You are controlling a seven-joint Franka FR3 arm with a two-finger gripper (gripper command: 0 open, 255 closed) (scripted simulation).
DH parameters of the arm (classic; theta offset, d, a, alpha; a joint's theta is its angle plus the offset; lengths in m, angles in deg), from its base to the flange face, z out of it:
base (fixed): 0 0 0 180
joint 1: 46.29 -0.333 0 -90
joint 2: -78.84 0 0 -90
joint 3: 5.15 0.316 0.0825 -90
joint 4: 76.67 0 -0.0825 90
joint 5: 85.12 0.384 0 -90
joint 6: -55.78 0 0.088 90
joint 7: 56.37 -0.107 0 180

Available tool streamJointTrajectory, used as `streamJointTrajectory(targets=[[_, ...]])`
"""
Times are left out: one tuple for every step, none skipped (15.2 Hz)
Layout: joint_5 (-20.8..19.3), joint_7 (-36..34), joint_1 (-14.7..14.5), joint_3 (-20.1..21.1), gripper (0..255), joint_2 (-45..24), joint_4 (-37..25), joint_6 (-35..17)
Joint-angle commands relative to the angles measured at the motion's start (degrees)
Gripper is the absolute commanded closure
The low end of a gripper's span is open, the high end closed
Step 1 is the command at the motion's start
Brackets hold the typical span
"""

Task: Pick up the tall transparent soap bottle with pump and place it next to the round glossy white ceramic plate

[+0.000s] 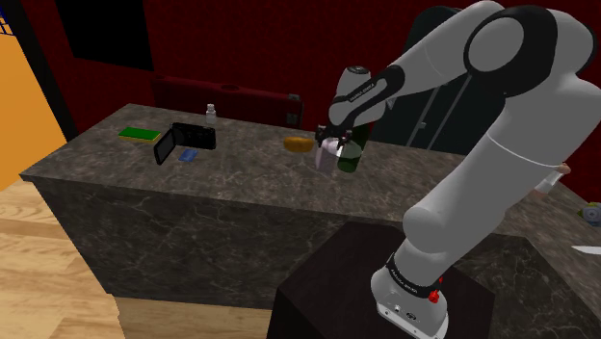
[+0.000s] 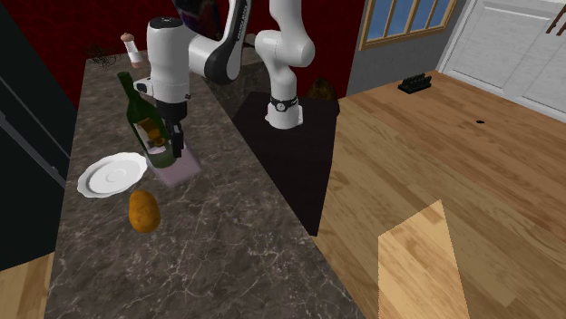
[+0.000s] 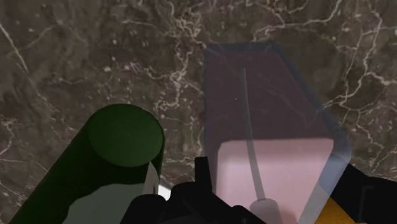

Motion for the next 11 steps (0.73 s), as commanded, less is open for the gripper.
streamJointTrajectory(targets=[[-0.3,-0.3,0.1,0.0,255,-0.9,0.3,-1.3],[-0.3,-0.3,0.1,0.0,255,-0.9,0.3,-1.3],[-0.3,-0.3,0.1,0.0,255,-0.9,0.3,-1.3],[-0.3,-0.3,0.1,0.0,255,-0.9,0.3,-1.3],[-0.3,-0.3,0.1,0.0,255,-0.9,0.3,-1.3],[-0.3,-0.3,0.1,0.0,255,-0.9,0.3,-1.3],[-0.3,-0.3,0.1,0.0,255,-0.9,0.3,-1.3],[-0.3,-0.3,0.1,0.0,255,-0.9,0.3,-1.3],[-0.3,-0.3,0.1,0.0,0,-0.8,0.4,-1.3],[-0.3,-0.3,0.1,0.0,0,-0.7,0.4,-1.2],[-0.3,-0.3,0.1,0.0,0,-0.7,0.4,-1.2]])
